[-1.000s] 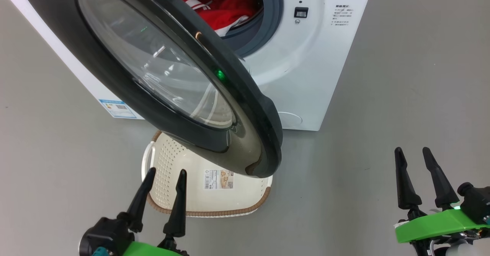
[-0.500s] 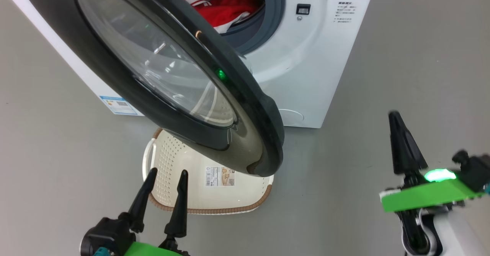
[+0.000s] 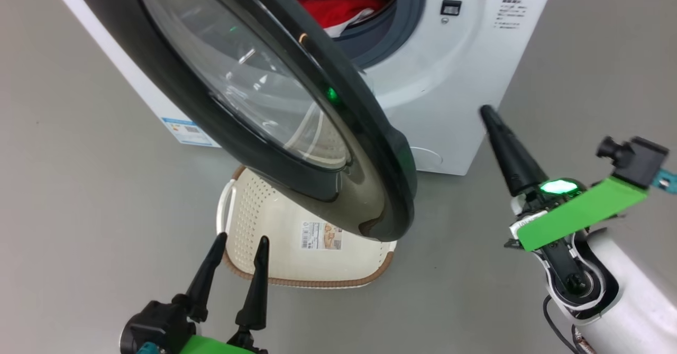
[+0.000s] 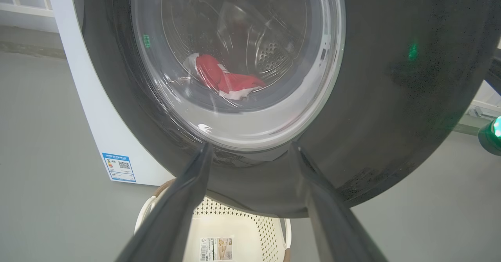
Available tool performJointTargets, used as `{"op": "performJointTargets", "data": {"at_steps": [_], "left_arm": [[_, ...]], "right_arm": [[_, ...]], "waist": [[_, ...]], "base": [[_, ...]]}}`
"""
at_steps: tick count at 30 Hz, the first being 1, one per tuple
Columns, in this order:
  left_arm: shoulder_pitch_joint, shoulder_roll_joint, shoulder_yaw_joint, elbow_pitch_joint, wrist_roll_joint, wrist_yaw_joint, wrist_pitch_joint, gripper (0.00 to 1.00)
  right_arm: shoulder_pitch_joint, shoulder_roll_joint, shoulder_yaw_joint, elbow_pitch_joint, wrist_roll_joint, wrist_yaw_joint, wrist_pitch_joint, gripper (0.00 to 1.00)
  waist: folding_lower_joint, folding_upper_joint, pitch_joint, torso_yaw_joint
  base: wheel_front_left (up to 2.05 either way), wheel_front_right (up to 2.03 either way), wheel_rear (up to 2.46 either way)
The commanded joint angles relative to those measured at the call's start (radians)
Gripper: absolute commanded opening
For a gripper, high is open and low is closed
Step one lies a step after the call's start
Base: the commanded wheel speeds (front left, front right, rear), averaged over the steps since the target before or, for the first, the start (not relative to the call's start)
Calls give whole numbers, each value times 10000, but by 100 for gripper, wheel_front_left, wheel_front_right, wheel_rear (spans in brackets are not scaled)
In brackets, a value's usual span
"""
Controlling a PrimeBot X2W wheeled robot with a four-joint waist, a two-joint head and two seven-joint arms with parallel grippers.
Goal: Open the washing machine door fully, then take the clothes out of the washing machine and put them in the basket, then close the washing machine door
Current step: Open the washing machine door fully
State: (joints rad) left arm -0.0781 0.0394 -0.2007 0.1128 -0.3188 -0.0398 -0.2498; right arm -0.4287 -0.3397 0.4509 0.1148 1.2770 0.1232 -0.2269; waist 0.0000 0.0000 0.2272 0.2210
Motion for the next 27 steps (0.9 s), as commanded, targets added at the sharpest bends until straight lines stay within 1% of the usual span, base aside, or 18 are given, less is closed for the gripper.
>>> {"op": "performJointTargets", "data": {"at_steps": [1,4,7,11,13,15,20,27], "left_arm": [[-166,108,240,-293,-63,76,-120,100],[-201,108,135,-339,-135,110,-120,100],[-249,108,16,-380,-229,162,-120,100],[-267,108,-109,-442,-318,230,-120,100],[-250,108,-168,-471,-353,257,-120,100],[-226,108,-205,-497,-390,291,-120,100],[-150,108,-278,-536,-457,342,-120,100],[69,108,-309,-549,-468,423,-120,100]], "right_arm": [[-285,-249,401,-294,367,75,161,0],[-684,-745,1049,-396,1119,75,625,0],[-924,-1045,1512,-608,1881,75,1132,0],[-998,-1332,1969,-852,2739,75,2071,0],[-944,-1432,2037,-989,3066,75,2457,0],[-838,-1471,2045,-1093,3429,75,2897,0],[-572,-1416,1824,-1163,3757,75,3511,0],[-57,-1109,1680,-1350,3683,75,4101,0]], "waist": [[0,0,106,131],[0,0,209,273],[0,0,307,431],[0,0,334,653],[0,0,331,780],[0,0,323,896],[0,0,216,1186],[0,0,-80,1664]], "base": [[0,0,0],[0,0,0],[0,0,0],[0,0,0],[0,0,0],[0,0,0],[0,0,0],[0,0,0]]}}
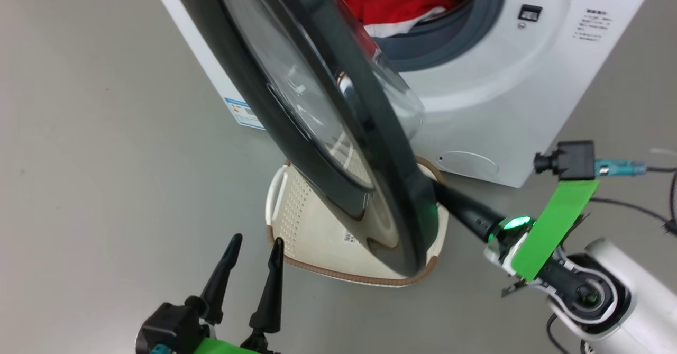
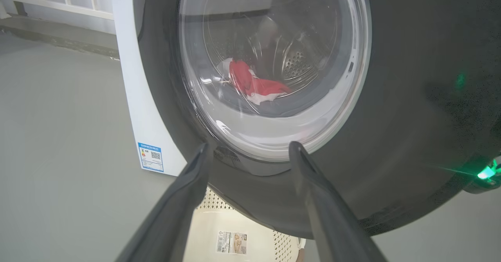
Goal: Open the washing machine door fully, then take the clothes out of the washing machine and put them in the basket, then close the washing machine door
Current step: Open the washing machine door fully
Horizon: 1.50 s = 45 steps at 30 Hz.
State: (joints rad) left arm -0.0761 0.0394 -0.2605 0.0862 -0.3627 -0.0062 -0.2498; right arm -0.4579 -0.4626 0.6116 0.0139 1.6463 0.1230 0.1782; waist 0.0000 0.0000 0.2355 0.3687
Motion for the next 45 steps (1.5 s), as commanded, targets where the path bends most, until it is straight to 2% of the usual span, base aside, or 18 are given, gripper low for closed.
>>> {"op": "performJointTargets", "data": {"at_steps": [1,19,32,41,42,43,44,45], "left_arm": [[89,108,289,-277,-20,90,-120,100],[640,108,477,-196,93,308,-120,100],[918,108,894,-590,30,628,-120,100],[887,108,827,-520,19,499,-120,100],[871,108,810,-495,24,475,-120,100],[853,108,794,-465,25,450,-120,100],[832,108,778,-431,25,421,-120,100],[810,108,761,-395,28,389,-120,100]], "right_arm": [[312,193,60,-358,-22,77,96,0],[970,1245,201,-325,-424,77,803,0],[644,1864,359,-129,-550,77,1451,0],[821,1844,204,-16,-823,77,1250,0],[863,1814,185,0,-863,77,1180,15],[904,1774,173,15,-904,77,1113,25],[947,1736,155,33,-938,77,1035,42],[993,1697,125,57,-965,77,941,64]], "waist": [[0,0,-213,262],[0,0,-814,1651],[0,0,-737,1789],[0,0,-800,1746],[0,0,-807,1738],[0,0,-814,1730],[0,0,-821,1722],[0,0,-832,1714]], "base": [[0,0,0],[0,0,0],[0,0,0],[0,0,0],[0,0,0],[0,0,0],[0,0,0],[0,0,0]]}}
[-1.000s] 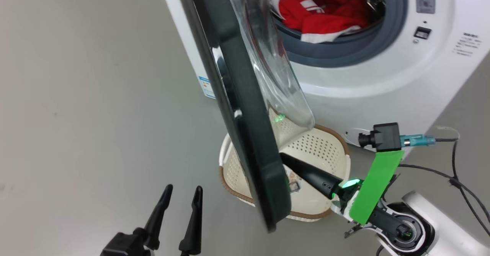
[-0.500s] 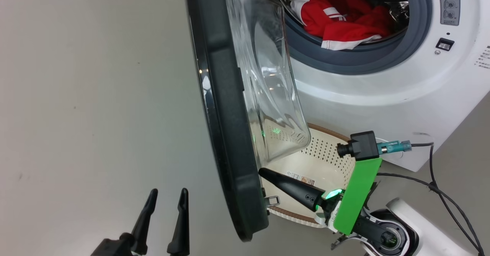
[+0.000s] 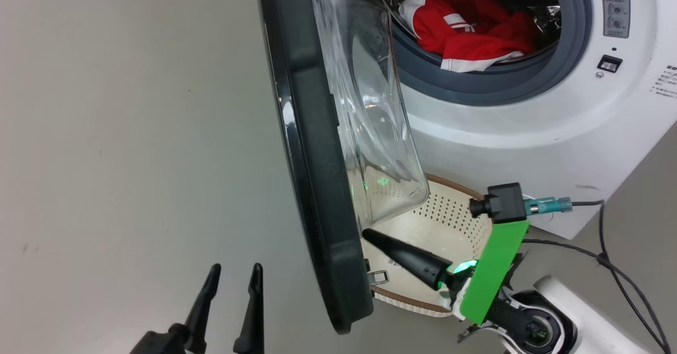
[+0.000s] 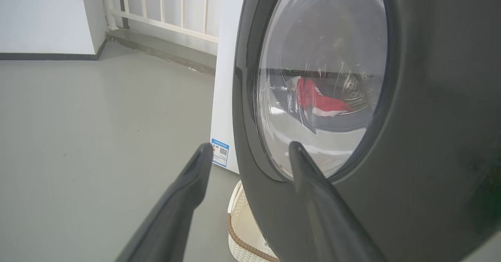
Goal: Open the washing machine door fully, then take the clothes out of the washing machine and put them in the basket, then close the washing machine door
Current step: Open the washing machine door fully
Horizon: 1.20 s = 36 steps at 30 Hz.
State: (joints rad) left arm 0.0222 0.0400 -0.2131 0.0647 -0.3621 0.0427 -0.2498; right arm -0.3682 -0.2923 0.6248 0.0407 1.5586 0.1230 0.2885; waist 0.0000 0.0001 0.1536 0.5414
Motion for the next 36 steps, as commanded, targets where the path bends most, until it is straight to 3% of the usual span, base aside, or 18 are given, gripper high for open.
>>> {"op": "performJointTargets", "data": {"at_steps": [1,9,24,31,36], "left_arm": [[-194,102,272,-146,26,-130,-120,100],[-301,102,296,66,57,-311,-120,100],[-340,102,689,257,161,-541,-120,100],[-261,102,782,317,193,-588,-120,100],[-249,102,842,353,197,-607,-120,100]], "right_arm": [[146,-44,-36,-182,-108,77,-255,97],[498,-318,-191,194,-290,77,-993,100],[995,-1237,-41,1645,-1037,77,-3408,100],[920,-1666,354,2736,-2236,77,-5088,100],[691,-1613,72,3578,-3684,77,-5486,100]], "waist": [[0,-1,-24,-22],[0,-1,-125,-215],[0,-1,-248,-781],[0,-1,-351,-878],[0,-1,-364,-917]], "base": [[0,0,0],[0,0,0],[0,0,0],[0,0,0],[0,0,0]]}}
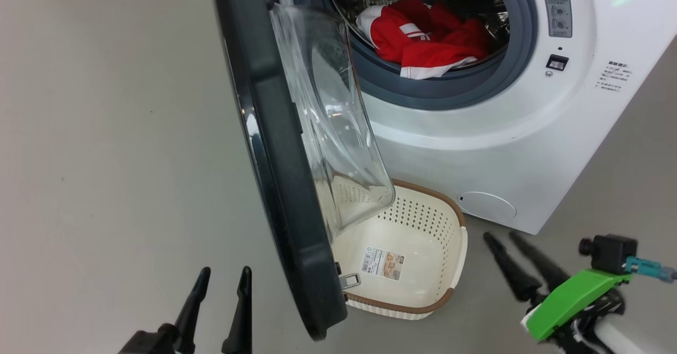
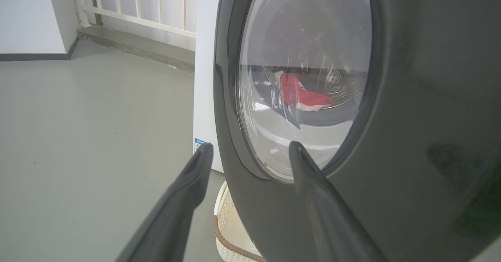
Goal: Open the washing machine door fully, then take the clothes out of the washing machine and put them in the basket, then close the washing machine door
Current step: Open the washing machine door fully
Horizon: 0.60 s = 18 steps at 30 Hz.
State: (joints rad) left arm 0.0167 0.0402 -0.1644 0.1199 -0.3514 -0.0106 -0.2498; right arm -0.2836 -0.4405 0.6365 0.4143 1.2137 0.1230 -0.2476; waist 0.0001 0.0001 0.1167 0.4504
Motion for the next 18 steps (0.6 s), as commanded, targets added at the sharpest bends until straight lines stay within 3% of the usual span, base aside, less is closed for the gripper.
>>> {"op": "performJointTargets", "data": {"at_steps": [1,8,18], "left_arm": [[-199,100,369,-200,86,-69,-120,100],[-266,100,410,-191,83,-59,-120,100],[-294,100,461,-238,117,-60,-120,100]], "right_arm": [[-189,-49,-374,-90,-730,77,-131,100],[458,884,-2481,-433,-3776,77,-138,100],[1527,1804,-4258,-1398,-6317,77,-140,100]], "waist": [[0,-1,17,-19],[0,-1,26,-18],[0,-1,19,-14]], "base": [[0,0,0],[0,0,0],[0,0,0]]}}
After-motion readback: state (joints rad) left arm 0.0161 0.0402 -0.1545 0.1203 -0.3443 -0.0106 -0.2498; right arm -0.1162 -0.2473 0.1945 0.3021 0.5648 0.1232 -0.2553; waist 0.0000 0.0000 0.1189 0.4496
